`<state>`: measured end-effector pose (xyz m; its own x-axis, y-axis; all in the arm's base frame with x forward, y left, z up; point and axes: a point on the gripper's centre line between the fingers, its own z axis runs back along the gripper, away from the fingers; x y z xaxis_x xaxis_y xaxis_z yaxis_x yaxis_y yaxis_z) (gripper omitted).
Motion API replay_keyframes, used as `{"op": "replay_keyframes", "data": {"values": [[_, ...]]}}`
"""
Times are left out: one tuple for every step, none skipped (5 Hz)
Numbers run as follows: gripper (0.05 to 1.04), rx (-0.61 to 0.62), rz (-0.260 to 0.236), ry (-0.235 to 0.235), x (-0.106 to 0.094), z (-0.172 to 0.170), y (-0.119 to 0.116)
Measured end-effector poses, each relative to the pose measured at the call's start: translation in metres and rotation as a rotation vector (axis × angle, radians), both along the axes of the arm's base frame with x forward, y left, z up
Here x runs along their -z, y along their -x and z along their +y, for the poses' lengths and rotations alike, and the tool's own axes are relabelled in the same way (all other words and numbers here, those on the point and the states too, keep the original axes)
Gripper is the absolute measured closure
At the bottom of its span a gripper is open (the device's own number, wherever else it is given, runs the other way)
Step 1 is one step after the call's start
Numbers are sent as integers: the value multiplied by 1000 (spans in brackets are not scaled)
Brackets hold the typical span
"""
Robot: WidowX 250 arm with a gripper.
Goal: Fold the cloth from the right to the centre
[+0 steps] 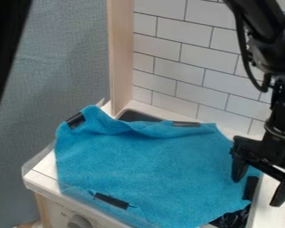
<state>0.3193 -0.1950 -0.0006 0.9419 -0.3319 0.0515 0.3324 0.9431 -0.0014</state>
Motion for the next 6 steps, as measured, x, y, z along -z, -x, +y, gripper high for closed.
{"op": "replay_keyframes", "data": {"values": [[136,0,12,-12,11,-1,-3],[308,7,20,-35,19,1,-4],[588,8,26,-43,21,2,-3],[802,10,25,-41,21,2,-4],[935,16,24,-42,21,2,-4],[1006,25,28,-31,19,0,-3]]}}
